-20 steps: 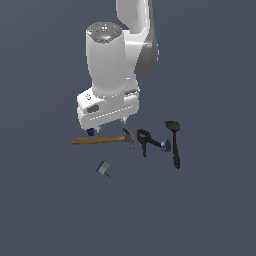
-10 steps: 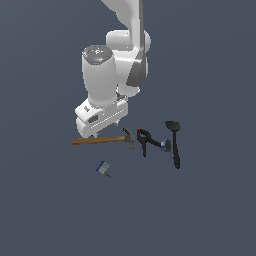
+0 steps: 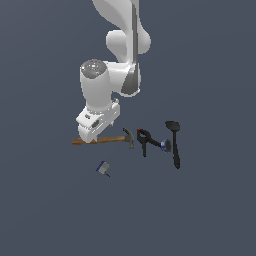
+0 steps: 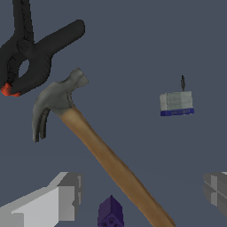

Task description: Pick up a designated object from a clutter of objects.

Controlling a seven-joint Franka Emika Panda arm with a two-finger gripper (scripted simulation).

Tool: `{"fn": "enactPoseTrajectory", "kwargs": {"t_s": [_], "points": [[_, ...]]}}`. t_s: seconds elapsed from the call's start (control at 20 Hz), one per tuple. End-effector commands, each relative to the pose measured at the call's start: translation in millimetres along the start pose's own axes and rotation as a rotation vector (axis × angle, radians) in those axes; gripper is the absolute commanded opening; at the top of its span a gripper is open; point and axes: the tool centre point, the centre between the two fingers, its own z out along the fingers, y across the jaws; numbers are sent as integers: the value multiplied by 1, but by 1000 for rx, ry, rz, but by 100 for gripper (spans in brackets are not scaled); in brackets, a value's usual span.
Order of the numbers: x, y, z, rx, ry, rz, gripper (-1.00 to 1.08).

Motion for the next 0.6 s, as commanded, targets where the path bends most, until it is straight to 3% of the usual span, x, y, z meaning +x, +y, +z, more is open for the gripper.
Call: {"fn": "enactPoseTrajectory", "kwargs": {"t_s": [0.0,0.55], "points": [[-7,-3,11,2,2,-61,100],[-33,-22,53,14,21,-324,100]]}}
